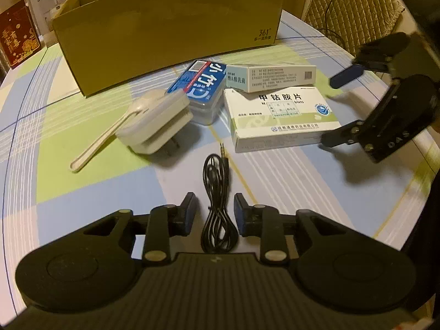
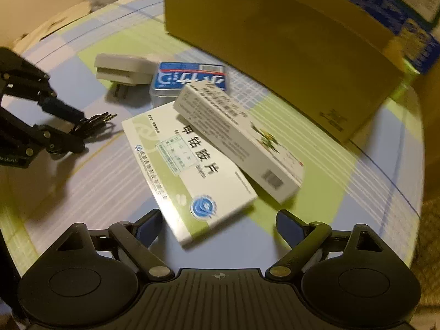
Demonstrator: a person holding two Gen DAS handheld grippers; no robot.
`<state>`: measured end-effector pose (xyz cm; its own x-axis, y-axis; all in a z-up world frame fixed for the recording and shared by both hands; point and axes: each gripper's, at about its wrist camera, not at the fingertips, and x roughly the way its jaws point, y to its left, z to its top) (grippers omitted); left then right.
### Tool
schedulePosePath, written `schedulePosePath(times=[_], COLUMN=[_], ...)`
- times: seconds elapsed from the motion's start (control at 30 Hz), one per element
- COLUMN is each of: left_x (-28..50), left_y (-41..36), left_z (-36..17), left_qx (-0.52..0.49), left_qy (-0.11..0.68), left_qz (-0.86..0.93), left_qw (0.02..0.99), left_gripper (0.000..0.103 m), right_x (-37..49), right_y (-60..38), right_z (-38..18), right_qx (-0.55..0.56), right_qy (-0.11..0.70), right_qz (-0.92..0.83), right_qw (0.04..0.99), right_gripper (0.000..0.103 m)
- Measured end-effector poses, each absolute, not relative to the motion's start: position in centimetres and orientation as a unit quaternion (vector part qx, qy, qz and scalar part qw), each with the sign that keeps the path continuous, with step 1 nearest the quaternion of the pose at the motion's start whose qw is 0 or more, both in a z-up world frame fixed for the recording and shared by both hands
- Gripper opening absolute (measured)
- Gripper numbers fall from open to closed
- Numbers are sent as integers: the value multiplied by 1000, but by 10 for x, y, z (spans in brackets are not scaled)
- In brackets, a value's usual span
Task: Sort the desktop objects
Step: 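Grasp the white medicine box with right tool while left tool holds the cable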
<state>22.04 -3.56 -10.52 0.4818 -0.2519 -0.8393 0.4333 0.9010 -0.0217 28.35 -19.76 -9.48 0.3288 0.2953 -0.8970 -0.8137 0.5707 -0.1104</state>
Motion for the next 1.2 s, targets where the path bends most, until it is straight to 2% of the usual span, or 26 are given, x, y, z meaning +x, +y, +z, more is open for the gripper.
schedulePosePath(times=[0.3, 0.4, 0.47, 0.63, 0.77, 1.13, 1.2], left_x=[218, 214, 212, 207, 203, 217, 217], left_y=[-33, -31, -30, -33, -34, -35, -35], left_z=[-106, -105, -105, -104, -105, -109, -109], left_qx=[88, 80, 77, 73, 72, 81, 82], left_qy=[468, 468, 467, 469, 467, 450, 447], left_qz=[-204, -200, -197, -195, -191, -180, -178], left_qw=[856, 857, 858, 858, 860, 871, 873], left_gripper=[27, 27, 27, 27, 27, 26, 19], right_x=[297, 292, 284, 254, 228, 214, 213], right_y=[-167, -166, -171, -196, -210, -197, -193], right_z=[-100, -97, -95, -87, -82, -88, -91], right_qx=[-304, -283, -262, -140, -76, -113, -128], right_qy=[442, 460, 473, 523, 524, 450, 442], right_qz=[431, 407, 383, 306, 288, 292, 297], right_qw=[726, 736, 749, 783, 798, 836, 837], right_gripper=[86, 74, 70, 70, 70, 75, 75])
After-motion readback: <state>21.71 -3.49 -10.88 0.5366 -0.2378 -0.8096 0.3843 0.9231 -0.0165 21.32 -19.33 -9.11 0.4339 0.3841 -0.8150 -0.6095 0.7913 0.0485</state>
